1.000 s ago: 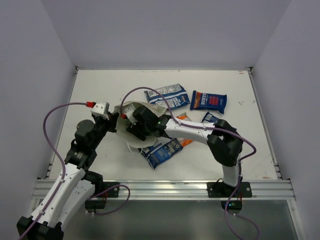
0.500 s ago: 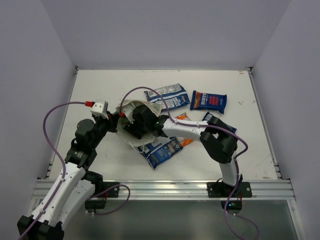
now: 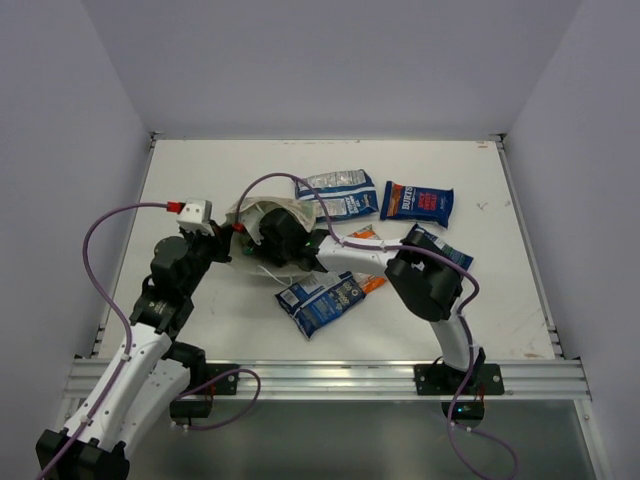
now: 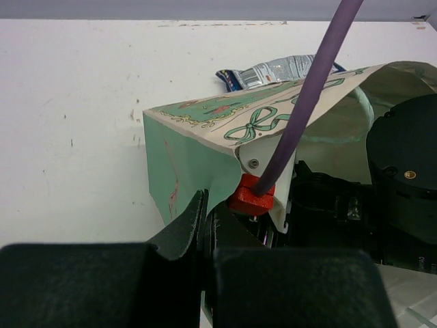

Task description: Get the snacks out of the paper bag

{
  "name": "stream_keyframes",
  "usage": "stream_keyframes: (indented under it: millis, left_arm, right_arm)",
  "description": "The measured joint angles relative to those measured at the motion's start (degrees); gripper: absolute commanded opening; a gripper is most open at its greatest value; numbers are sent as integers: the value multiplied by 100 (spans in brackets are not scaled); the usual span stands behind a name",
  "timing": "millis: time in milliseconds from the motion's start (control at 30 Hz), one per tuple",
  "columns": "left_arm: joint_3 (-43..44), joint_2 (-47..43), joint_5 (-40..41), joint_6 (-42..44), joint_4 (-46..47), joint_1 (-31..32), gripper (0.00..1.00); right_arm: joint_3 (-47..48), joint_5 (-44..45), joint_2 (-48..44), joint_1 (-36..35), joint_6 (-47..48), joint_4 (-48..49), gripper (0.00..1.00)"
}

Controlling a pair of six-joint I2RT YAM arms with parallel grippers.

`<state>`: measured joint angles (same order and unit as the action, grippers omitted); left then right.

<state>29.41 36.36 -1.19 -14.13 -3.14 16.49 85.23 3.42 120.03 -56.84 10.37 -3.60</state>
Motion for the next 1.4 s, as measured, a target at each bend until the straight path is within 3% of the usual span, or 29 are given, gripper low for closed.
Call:
stream_keyframes:
  millis: [33, 100, 400, 700, 1133, 1400]
  left_arm:
    - [0, 0, 4, -7, -4, 0, 0]
    - [7, -4, -42, -37, -11, 0, 0]
    - [15, -33, -219, -162, -87, 26, 0]
    - [415, 295, -195, -179, -201, 90, 0]
    - [1233, 951, 599, -188, -522, 90, 0]
    - [2017, 1696, 1174, -278, -907, 90, 0]
  right_arm:
    - [2, 2, 17, 4, -13, 24, 11]
    - [4, 33, 39, 28, -42, 72, 0]
    - [2, -59, -127, 61, -81, -31, 0]
    - [-31, -450, -1447, 81, -245, -481, 0]
    - [22, -949, -2380, 96, -330, -1023, 0]
    - [761, -1386, -3222, 170, -389, -1287, 0]
